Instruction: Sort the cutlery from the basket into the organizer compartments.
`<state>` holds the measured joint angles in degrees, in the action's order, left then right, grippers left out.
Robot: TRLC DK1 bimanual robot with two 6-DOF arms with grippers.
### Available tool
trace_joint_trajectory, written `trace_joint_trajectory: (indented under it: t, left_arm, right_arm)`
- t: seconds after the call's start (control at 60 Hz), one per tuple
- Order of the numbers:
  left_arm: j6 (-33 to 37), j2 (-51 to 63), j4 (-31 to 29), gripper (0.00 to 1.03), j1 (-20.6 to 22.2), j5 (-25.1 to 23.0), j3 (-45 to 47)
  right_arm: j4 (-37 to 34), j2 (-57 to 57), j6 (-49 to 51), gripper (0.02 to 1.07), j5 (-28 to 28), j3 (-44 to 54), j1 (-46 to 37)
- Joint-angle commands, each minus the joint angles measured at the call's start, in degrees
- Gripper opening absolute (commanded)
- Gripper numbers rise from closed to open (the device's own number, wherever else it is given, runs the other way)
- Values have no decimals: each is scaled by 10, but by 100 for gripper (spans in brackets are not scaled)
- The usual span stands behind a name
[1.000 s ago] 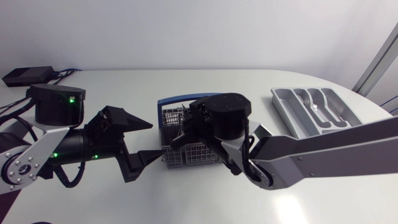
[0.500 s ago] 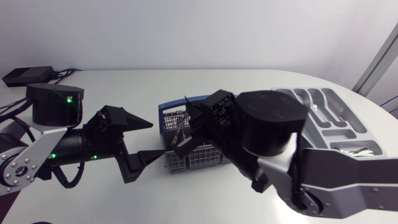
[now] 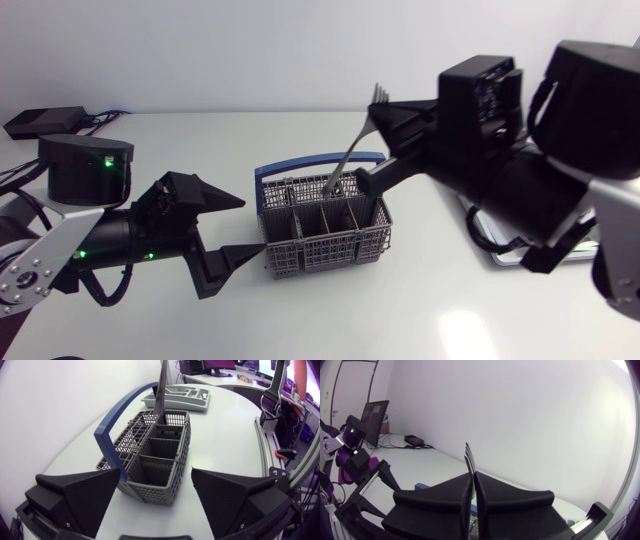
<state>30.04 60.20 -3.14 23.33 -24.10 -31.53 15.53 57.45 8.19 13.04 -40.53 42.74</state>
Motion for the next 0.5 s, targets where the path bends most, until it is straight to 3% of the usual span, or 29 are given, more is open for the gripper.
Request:
trace_joint_trajectory:
  t: [0.0, 0.117, 0.333, 0.483]
  left_arm:
    - [-3, -10, -7, 98, 3, 2, 5]
    - [-6, -11, -9, 98, 7, 2, 4]
    - [-10, -18, -15, 98, 15, 8, 5]
    - [-10, -19, -17, 98, 14, 8, 5]
  right_arm:
    - [-24, -32, -4, 8, -13, -26, -50]
    - [-51, -46, -9, 8, -42, -31, -138]
    - [-66, -52, -39, 8, -172, -31, -366]
    - [-66, -49, -57, 8, -246, -32, -464]
